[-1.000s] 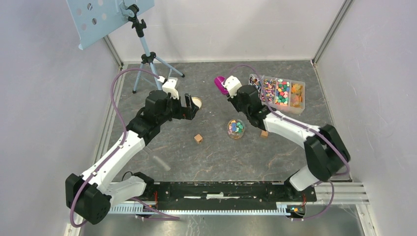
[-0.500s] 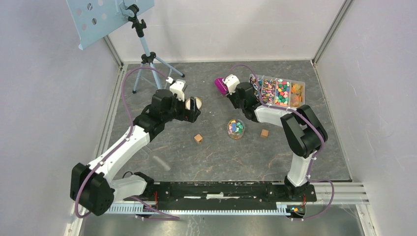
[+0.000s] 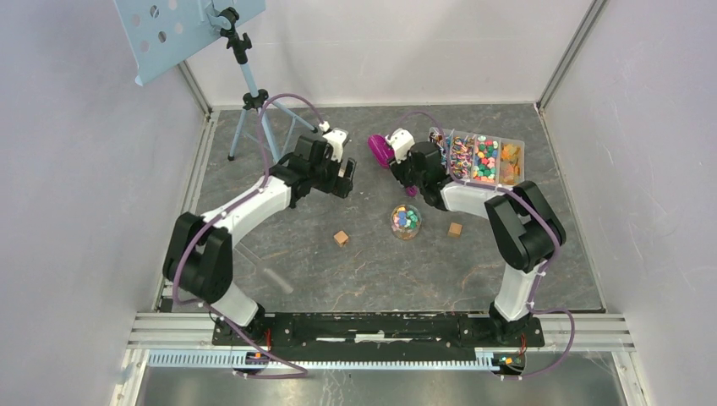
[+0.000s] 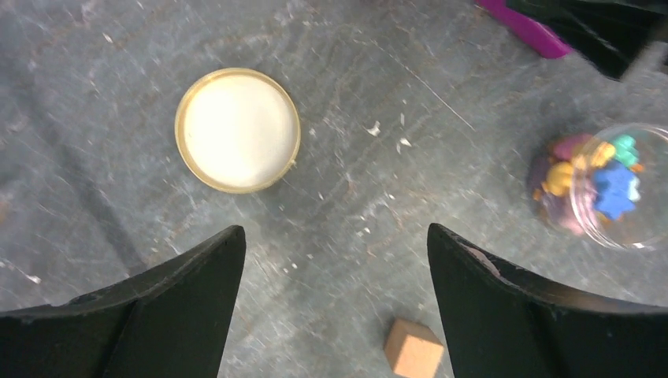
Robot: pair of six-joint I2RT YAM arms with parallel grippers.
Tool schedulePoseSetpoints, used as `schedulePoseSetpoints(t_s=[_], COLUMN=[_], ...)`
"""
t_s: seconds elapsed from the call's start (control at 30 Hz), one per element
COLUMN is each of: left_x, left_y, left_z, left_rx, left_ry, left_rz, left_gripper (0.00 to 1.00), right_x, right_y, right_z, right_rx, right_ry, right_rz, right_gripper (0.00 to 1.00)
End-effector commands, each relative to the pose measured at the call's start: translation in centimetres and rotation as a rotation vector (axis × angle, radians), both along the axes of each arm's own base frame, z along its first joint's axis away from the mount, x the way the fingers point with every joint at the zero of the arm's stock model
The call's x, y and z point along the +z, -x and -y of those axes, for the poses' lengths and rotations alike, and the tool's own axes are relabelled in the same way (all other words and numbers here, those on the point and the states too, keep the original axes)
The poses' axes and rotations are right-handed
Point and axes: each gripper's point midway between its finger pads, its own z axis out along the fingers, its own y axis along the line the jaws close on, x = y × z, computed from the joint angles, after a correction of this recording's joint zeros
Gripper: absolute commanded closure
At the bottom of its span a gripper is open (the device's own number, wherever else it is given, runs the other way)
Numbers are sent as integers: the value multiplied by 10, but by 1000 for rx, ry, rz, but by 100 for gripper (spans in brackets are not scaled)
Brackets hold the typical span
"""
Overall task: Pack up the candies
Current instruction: Place the spatula at the center of the board, then pick up the bottle lid at the center of the board.
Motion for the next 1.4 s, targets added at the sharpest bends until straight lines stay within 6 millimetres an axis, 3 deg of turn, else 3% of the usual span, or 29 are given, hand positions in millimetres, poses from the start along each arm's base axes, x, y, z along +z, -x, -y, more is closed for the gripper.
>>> schedulePoseSetpoints(t_s=[0.0,0.13,0.3,0.47,0.67,0.8,1.0,1.1,1.17,1.37], left_x=[7,-9,-34,-59,-70,-79,-85,-93,-95,-96], left_y=[-33,-43,-53,-54,-62,-67,-71,-66,-64,-55], left_z=[-5,-2,-5,-9,3,7,7,7,7,12], left_rx=[-33,-57,-55,-78,-140,-171,-185,-194,-193,-211], left_ry=[-131,-169,-230,-285,-268,-285,-312,-321,-322,-282], left_rz=[80,59,28,-29,-31,-45,-68,-126,-141,-173], left_gripper=[11,15,18,17,27,40,48,50,58,71], right_x=[60,99,153,189,210,217,226,231,233,236], right_y=[-2,14,54,94,131,139,144,144,145,147], right_z=[4,20,34,49,60,66,69,77,83,96], right_rx=[1,-34,-5,8,31,14,-4,-43,-66,-113], right_ry=[-86,-133,-193,-247,-330,-353,-375,-376,-367,-351], right_rz=[94,110,180,247,323,335,336,350,363,404], right_gripper=[49,38,3,2,2,2,2,2,2,2])
